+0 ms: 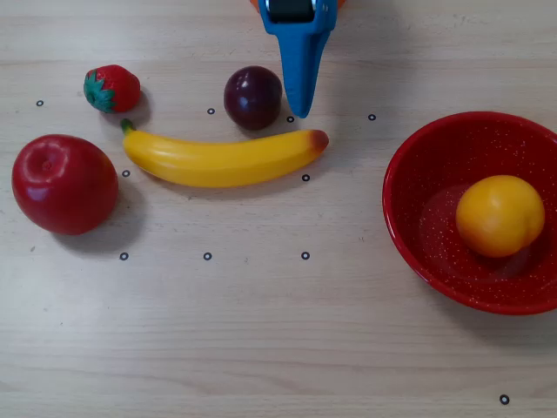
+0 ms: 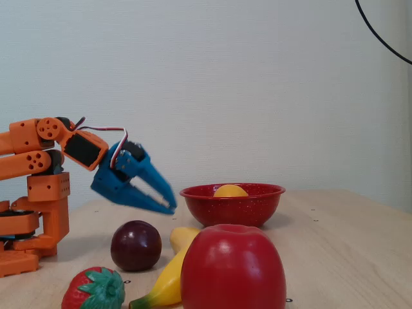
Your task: Put the peach in the red bowl.
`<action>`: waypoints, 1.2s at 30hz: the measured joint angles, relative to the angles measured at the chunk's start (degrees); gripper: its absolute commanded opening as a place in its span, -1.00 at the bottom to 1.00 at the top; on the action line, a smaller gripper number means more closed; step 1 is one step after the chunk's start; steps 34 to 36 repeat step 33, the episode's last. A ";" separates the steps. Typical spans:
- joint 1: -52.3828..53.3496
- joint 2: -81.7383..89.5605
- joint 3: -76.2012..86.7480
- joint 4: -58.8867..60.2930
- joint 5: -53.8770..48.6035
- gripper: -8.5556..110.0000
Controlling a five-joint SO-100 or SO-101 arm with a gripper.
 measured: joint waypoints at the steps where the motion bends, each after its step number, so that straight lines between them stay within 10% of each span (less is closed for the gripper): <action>1: 0.00 0.00 0.00 2.20 0.00 -0.85; 36: 0.00 0.00 0.00 4.57 5.89 -0.85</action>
